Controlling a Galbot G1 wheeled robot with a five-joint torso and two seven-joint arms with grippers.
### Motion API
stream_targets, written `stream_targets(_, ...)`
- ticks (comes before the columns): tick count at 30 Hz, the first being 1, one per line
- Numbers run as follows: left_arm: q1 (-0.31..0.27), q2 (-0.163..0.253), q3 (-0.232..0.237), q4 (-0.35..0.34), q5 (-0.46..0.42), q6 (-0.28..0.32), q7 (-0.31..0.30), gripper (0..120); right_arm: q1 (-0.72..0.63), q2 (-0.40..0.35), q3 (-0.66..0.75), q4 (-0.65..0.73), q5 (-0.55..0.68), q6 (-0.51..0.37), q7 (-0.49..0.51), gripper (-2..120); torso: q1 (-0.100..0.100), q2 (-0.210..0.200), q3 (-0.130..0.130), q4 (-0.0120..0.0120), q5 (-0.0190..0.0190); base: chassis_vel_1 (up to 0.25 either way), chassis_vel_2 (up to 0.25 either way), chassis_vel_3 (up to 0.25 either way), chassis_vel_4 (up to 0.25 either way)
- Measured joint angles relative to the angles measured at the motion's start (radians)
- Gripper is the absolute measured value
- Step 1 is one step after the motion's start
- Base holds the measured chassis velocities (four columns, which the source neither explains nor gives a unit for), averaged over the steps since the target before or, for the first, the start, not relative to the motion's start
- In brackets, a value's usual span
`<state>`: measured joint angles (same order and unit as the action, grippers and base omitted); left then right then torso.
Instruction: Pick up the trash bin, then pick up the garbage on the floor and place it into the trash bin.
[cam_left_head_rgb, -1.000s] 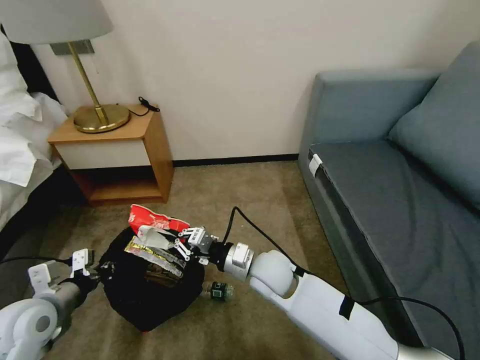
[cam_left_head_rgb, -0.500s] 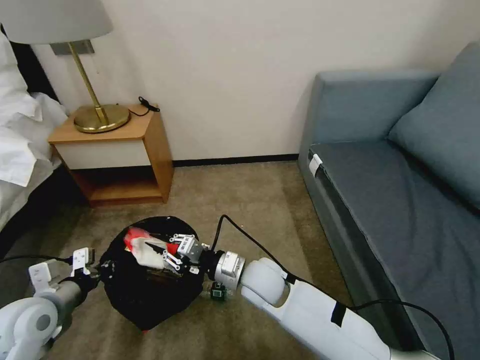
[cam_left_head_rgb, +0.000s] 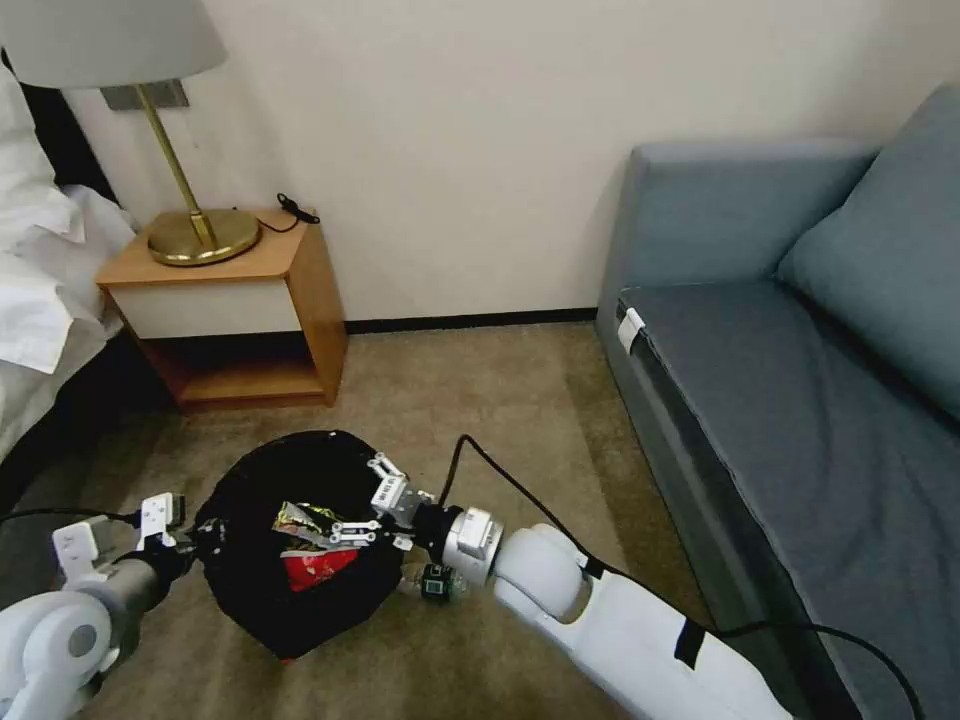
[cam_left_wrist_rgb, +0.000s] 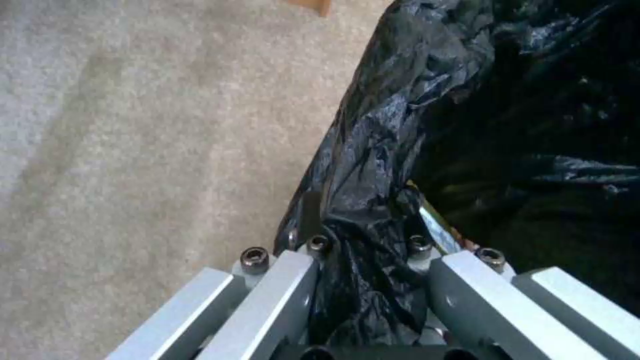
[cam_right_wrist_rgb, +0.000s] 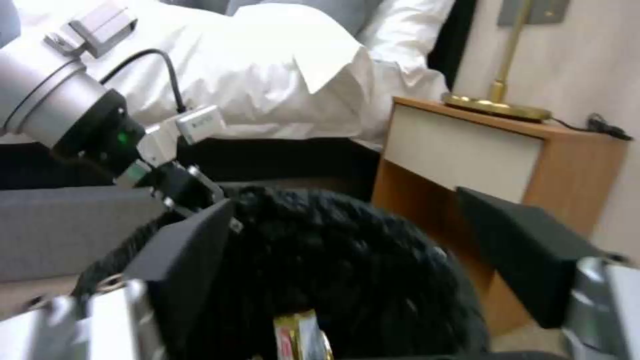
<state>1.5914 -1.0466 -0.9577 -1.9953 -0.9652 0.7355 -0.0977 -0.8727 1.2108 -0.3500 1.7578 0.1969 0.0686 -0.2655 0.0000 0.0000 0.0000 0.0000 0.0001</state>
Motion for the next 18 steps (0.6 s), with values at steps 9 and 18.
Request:
stream_targets(9,-0.016,0.018,-0.010,0.036,-0.013,0.000,0.001,4,-0.082,-0.085,0.103,0.035,0.025,0.017,-0.045,100,0.000,0.000,0.000,0.0000,0.0001,0.000,0.000,0.000,0.000)
stream_targets(18,-0.025,0.027,-0.017,0.057,-0.024,0.000,0.002,4,-0.114,-0.133,0.149,-0.101,-0.030,0.049,-0.139,100,0.000,0.000,0.000,-0.0001,0.0001,0.000,0.000,0.000,0.000)
